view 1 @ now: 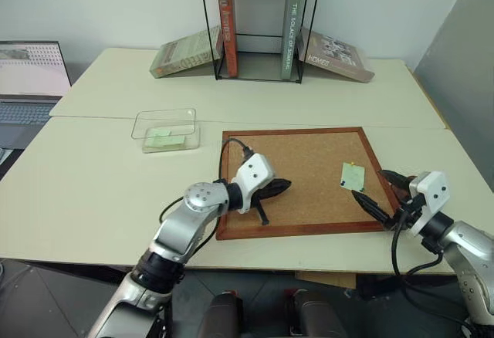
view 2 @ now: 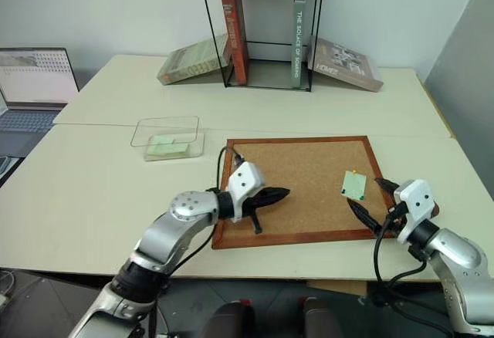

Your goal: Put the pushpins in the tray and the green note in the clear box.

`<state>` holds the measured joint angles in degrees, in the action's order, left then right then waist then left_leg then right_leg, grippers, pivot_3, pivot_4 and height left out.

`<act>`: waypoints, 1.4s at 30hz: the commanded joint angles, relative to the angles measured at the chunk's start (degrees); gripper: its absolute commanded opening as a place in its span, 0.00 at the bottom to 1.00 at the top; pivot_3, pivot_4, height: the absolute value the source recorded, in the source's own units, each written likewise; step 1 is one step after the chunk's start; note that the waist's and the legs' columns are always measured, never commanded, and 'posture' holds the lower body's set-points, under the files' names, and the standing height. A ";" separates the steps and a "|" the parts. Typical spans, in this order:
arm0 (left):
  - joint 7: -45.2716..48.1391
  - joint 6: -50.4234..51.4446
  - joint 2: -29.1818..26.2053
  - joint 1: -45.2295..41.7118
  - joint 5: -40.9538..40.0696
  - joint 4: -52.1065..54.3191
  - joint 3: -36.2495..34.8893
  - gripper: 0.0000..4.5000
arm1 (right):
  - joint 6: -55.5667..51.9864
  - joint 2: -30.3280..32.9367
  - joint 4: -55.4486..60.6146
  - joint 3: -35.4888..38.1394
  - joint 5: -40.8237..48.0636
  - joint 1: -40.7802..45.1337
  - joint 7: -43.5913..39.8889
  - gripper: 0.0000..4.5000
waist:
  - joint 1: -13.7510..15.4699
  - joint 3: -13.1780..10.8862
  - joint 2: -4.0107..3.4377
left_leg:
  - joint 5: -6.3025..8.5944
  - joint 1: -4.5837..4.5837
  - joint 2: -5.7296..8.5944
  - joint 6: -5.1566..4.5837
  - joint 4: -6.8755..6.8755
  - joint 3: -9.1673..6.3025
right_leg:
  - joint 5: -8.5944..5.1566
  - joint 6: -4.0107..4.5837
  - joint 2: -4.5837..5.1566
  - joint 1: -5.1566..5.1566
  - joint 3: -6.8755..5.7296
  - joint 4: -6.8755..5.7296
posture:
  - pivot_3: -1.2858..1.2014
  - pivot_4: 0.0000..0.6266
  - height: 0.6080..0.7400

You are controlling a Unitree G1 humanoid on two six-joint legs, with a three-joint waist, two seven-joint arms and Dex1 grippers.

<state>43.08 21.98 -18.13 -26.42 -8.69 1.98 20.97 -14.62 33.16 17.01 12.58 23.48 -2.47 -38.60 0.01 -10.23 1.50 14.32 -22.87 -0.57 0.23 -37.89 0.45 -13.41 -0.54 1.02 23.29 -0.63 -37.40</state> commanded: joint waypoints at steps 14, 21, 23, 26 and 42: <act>1.85 -10.87 2.12 0.76 6.67 -15.69 2.83 0.01 | -4.60 -1.06 -26.39 -6.58 -9.00 24.62 5.55 1.00 | -0.04 0.09 -0.10 | -0.02 0.10 0.09 -0.03 -0.09 0.09 | 0.01 0.00 -0.05 -0.02 0.08 -0.24 | 0.52 0.24 1.00; 1.56 -10.83 1.80 1.51 7.05 -14.79 2.58 0.00 | -4.81 -0.76 -31.89 -7.62 -11.35 27.83 5.29 0.77 | -0.07 0.12 -0.15 | -0.03 0.11 0.05 -0.04 -0.06 0.04 | 0.00 0.01 -0.04 -0.02 0.06 -0.30 | 0.52 0.24 1.00; 1.35 -10.65 1.78 1.68 7.14 -14.56 2.52 0.00 | -5.40 -0.99 -32.73 -7.78 -11.92 28.19 5.65 0.69 | -0.09 0.12 -0.16 | -0.03 0.11 0.05 -0.04 -0.07 0.06 | 0.01 0.00 -0.04 -0.02 0.08 -0.30 | 0.52 0.24 1.00; 1.40 -10.50 1.52 1.93 7.55 -14.17 2.62 0.00 | -5.56 -1.25 -33.25 -8.80 -12.84 28.26 5.53 0.55 | -0.10 0.13 -0.17 | -0.03 0.13 0.05 -0.04 -0.08 0.07 | 0.01 0.00 -0.03 -0.02 0.08 -0.31 | 0.52 0.24 1.00; 1.52 -9.66 1.69 2.21 9.29 -13.93 3.52 0.00 | -4.48 -2.16 -32.64 -8.42 -13.72 28.71 5.73 0.00 | -0.13 0.16 -0.21 | -0.03 0.17 0.03 -0.05 -0.08 0.08 | 0.01 0.00 -0.04 -0.02 0.09 -0.36 | 0.52 0.24 1.00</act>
<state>44.41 9.87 -15.92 -25.75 -1.73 -10.40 22.68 -20.52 30.23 -17.14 2.61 10.13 24.89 -33.47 -0.13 -10.07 1.29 14.30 -22.70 -0.54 0.18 -37.97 0.53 -13.40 -0.54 0.99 23.27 -0.54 -37.76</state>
